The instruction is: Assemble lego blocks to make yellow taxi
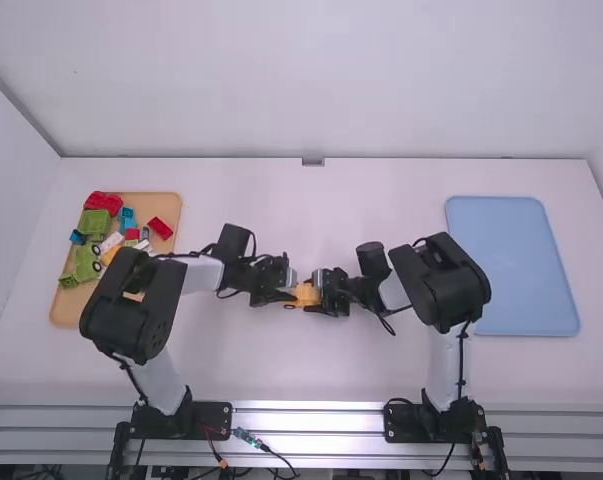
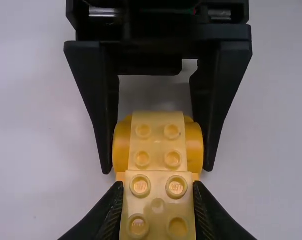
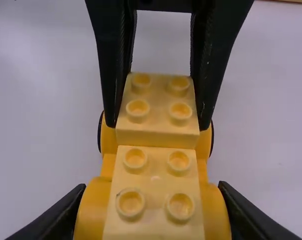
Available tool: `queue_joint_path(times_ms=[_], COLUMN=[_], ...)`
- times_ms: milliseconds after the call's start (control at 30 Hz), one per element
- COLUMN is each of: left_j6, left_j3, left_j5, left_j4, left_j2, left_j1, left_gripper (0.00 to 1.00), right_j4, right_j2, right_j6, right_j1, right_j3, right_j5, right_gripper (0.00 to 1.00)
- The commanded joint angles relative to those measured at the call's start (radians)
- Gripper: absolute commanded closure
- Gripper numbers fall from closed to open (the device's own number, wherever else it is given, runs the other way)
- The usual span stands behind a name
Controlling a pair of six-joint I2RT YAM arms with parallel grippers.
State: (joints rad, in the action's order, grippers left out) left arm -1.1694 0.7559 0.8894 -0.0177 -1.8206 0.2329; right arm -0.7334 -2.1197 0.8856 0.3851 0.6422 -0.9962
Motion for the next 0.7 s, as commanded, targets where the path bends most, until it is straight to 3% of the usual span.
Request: queue_joint_path(times_ms=[0,133,233,300,400,433,467,500,533,667], left_j6=[0.003,0.003,0.003,0.003,0.003,0.003,0.003,0.004,0.008,0.055], left_j3=[-0.02,-0.02,-0.014,-0.011,-0.005,-0.005,-0.005,-0.005,-0.005,0.013], left_j5=[0.071,0.071,0.071,0.071,0.071,0.071,0.071,0.072,0.072,0.105], left_j4=[-0.005,-0.004,0.004,0.008,0.011,0.011,0.011,0.009,0.007,-0.002], left_j2=[-0.011,-0.011,-0.011,-0.011,-0.011,-0.011,-0.011,-0.011,-0.011,-0.008], left_j1=[0.003,0.003,0.003,0.003,0.003,0.003,0.003,0.003,0.003,0.002], left_gripper=[0.98,0.98,0.82,0.77,0.5,0.5,0.42,0.14,0.01,0.01], right_j4=[-0.016,-0.014,-0.007,-0.009,-0.007,-0.007,-0.006,-0.004,-0.004,-0.003], right_j2=[-0.011,-0.011,-0.011,-0.011,-0.011,-0.011,-0.011,-0.011,-0.011,-0.011], right_j6=[-0.022,-0.017,-0.017,-0.017,-0.017,-0.017,-0.02,-0.02,-0.02,-0.021], right_j1=[0.006,0.007,0.007,0.008,0.008,0.008,0.008,0.007,0.007,0.007], right_j3=[0.026,0.024,0.026,0.026,0.025,0.025,0.026,0.026,0.026,0.024], right_j5=[-0.021,-0.021,-0.021,-0.021,-0.021,-0.021,-0.02,-0.021,-0.021,-0.011], right_gripper=[0.63,0.62,0.62,0.62,0.61,0.61,0.61,0.61,0.6,0.6])
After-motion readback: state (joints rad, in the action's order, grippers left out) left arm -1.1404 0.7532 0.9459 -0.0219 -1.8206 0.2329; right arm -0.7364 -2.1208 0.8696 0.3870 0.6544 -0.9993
